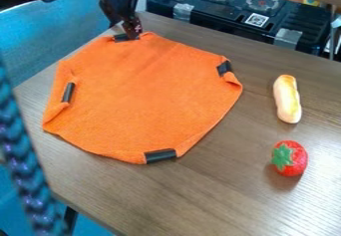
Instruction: Fold the cloth from top left to bottom right
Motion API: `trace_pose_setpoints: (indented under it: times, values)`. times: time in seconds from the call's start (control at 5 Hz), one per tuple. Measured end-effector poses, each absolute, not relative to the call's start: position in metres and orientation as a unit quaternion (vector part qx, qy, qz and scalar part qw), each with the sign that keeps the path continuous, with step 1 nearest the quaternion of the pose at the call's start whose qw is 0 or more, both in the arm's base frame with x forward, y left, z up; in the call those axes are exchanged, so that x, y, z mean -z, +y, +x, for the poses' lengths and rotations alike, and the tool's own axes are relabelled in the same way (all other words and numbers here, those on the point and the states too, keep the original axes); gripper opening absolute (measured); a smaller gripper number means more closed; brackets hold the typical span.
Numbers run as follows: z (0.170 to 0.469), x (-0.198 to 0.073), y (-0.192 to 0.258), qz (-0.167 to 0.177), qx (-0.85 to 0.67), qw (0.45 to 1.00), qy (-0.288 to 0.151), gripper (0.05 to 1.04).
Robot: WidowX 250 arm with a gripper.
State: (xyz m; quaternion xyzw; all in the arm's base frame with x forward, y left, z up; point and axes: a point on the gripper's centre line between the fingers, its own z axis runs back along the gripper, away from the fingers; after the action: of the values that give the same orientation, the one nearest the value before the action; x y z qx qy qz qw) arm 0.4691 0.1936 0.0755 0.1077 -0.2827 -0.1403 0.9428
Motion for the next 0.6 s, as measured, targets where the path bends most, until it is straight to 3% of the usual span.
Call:
trace_pose_setpoints:
  times: [0.4,0.6]
  values:
    - [0.477,-0.064,0.201,0.108,0.132,0.948,-0.267,1.001]
    - [0.478,-0.059,0.205,0.113,0.127,0.951,-0.257,0.955]
